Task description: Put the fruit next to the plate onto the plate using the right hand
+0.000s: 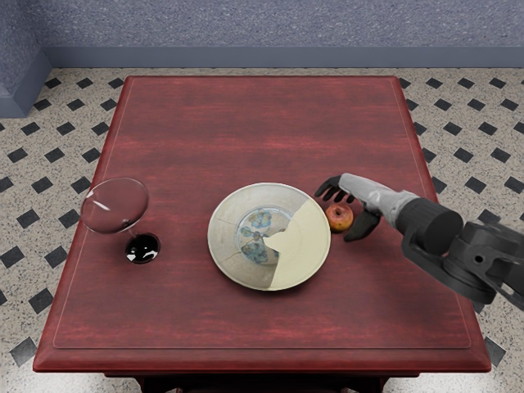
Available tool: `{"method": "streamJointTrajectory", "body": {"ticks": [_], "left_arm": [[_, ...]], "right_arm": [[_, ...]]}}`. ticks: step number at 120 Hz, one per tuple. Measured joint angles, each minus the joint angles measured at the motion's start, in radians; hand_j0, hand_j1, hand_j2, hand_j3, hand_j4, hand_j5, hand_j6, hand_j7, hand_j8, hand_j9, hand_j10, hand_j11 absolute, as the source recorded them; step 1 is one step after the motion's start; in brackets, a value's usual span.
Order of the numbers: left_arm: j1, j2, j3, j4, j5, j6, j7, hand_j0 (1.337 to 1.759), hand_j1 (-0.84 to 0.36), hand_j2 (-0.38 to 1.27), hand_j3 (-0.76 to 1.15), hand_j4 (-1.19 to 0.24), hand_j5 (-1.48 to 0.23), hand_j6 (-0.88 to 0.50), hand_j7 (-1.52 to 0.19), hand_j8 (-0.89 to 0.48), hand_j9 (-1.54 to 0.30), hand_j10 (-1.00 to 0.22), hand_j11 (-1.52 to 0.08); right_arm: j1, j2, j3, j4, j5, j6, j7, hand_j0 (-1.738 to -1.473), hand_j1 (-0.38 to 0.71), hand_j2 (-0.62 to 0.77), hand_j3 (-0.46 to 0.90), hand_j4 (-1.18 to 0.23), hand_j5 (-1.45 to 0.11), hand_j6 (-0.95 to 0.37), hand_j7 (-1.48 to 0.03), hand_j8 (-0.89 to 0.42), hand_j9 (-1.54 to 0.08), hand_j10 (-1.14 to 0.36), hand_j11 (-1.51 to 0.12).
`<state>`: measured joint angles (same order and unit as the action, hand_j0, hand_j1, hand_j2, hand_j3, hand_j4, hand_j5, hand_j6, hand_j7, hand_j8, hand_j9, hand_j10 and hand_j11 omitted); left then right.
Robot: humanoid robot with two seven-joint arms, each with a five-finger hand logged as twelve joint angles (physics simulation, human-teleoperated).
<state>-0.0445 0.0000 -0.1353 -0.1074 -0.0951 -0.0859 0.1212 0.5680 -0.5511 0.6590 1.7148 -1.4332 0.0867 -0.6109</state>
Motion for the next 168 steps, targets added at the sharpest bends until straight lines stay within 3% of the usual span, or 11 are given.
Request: {"method": "streamJointTrajectory", "body": {"ticks": [61,118,140,168], "left_arm": [[0.0,0.0,0.0,0.0,0.0,0.0,0.0,1.658,0.35,0.0,0.0,0.0,0.0,0.0,0.0,0.0,0.0,0.0,0.0],[0.0,0.0,0.0,0.0,0.0,0.0,0.0,1.658,0.35,0.0,0.0,0.0,0.0,0.0,0.0,0.0,0.0,0.0,0.0],[0.0,0.0,0.0,0.0,0.0,0.0,0.0,1.658,0.35,0.0,0.0,0.0,0.0,0.0,0.0,0.0,0.0,0.0,0.0],[0.0,0.0,0.0,0.0,0.0,0.0,0.0,1.658,0.35,0.0,0.0,0.0,0.0,0.0,0.0,0.0,0.0,0.0,0.0]], "right_arm": [[0.004,0.042,-0.003,-0.063,-0.032,-0.035,0.0,-1.658,0.11,-0.07,0.0,-0.38,-0.49,-0.38,-0.49,-0.38,-0.49,-0.38,-0.49],[-0.021,0.055,-0.014,-0.067,-0.082,-0.071,0.0,-1.658,0.17,-0.08,0.0,-0.43,-0.56,-0.43,-0.56,-0.43,-0.56,-0.43,-0.56],[-0.022,0.056,-0.014,-0.067,-0.083,-0.073,0.0,-1.658,0.22,-0.05,0.0,-0.48,-0.63,-0.48,-0.63,-0.49,-0.63,-0.48,-0.63],[-0.022,0.056,-0.013,-0.069,-0.081,-0.073,0.0,-1.657,0.31,0.09,0.0,-0.57,-0.76,-0.44,-0.75,-0.43,-0.75,-0.57,-0.75]]}}
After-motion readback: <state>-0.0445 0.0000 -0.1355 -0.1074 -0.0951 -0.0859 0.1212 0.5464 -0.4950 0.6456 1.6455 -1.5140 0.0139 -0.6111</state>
